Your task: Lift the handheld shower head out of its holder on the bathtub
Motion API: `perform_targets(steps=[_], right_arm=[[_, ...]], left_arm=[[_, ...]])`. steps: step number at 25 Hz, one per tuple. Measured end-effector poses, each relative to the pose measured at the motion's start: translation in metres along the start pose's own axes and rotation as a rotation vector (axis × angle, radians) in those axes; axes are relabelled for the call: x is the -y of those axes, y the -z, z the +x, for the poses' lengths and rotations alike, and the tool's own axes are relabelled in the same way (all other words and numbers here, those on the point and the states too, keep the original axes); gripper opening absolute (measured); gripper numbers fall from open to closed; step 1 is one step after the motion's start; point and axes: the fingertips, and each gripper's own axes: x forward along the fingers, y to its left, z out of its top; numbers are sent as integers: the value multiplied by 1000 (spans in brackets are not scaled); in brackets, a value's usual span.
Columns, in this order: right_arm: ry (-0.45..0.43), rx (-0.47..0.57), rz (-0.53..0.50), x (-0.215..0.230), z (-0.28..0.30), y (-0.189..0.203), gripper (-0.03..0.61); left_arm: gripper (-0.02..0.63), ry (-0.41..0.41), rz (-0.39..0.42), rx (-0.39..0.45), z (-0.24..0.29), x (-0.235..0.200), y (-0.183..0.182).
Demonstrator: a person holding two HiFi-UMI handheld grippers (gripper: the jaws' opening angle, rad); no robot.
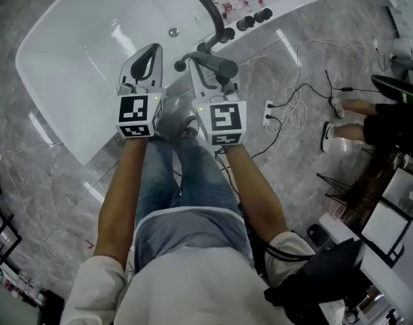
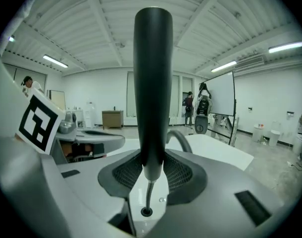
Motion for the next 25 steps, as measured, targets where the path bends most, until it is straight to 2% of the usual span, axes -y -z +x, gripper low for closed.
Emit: perform_targets(steps=[5,8,10,12,17,25], right_arm=[[-18,150,19,-5,-129,-145,140],[-26,214,68,5,-200,-210,140],[-43,269,106,10,-226,-248,140],[-60,321,109,12,-243,-284,140],[-79,404,116,28,-276,-349,140],[-125,462,128,50,-326,-386,140]], left_arm=[[18,2,13,54,-87,59,-133],[18,-10,-37,108,-125,100,-207],[18,-13,-84,163,-139,115,-250],[18,3,-80,203,-148,127,-286],[18,28,-61,253,-154,152,-352],[18,45,-19,303,-150,195,-402]])
